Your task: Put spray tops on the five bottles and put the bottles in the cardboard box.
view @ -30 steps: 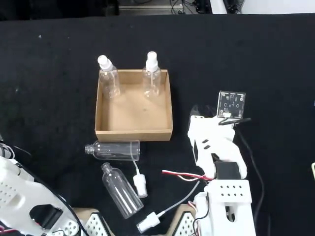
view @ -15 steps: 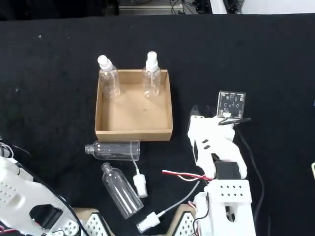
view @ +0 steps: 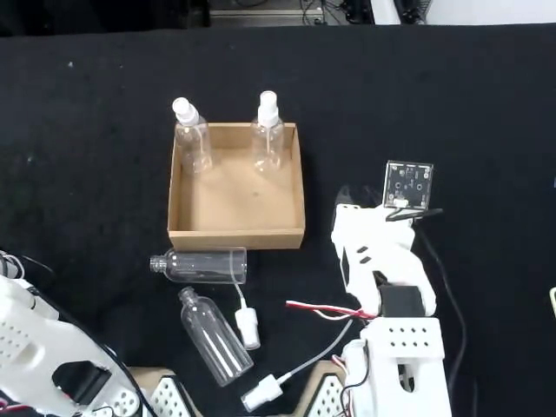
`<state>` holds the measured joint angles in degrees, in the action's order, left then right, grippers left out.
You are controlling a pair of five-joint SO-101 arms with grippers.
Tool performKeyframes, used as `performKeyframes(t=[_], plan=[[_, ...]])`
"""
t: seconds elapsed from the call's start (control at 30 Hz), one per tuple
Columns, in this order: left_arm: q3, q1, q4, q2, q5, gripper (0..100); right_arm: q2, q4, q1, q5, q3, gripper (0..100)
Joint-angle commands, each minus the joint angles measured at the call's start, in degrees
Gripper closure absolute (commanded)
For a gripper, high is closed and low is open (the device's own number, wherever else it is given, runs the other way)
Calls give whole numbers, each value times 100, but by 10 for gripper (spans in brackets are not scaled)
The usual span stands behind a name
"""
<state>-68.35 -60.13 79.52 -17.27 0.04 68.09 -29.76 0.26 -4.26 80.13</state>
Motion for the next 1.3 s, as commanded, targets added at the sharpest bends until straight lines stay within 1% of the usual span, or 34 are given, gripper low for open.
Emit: performKeyframes(t=[0.0, 0.07, 0.13, 0.23, 0.3, 0.37, 0.43, 0.53, 0.63, 0.77, 0.83, 0.93, 1.13, 1.27], plan=[[66, 75, 9, 290, 26, 938, 180, 167, 105, -44, -31, 917], [-48, 154, 26, 343, 26, 972, 180, 167, 105, -44, -31, 917], [-207, 242, 105, 360, 35, 965, 180, 167, 105, -44, -31, 917], [-541, 435, 993, 510, 18, 972, 180, 167, 105, -44, -31, 917], [-778, 681, 1459, 703, -9, 972, 180, 167, 105, -44, -31, 917], [-998, 927, 1538, 1020, -62, 971, 180, 167, 105, -44, -31, 917], [-1156, 1165, 1354, 1433, -325, 971, 180, 167, 114, -44, -31, 917], [-1297, 1420, 774, 2163, -501, 971, 180, 167, 114, -44, -31, 917], [-1402, 1569, -35, 3051, -501, 971, 180, 167, 114, -44, -31, 917], [-1508, 1859, -1415, 4334, -492, 971, 180, 167, 114, -44, -31, 917], [-1490, 2114, -2136, 4932, -492, 971, 180, 167, 114, -44, -31, 917], [-1490, 2668, -2945, 5714, -492, 971, 180, 167, 114, -44, -31, 917], [-1516, 3987, -4035, 6804, -492, 971, 180, 167, 123, -44, -31, 917], [-1508, 4646, -4835, 7288, -484, 971, 180, 167, 114, -35, -31, 917]])
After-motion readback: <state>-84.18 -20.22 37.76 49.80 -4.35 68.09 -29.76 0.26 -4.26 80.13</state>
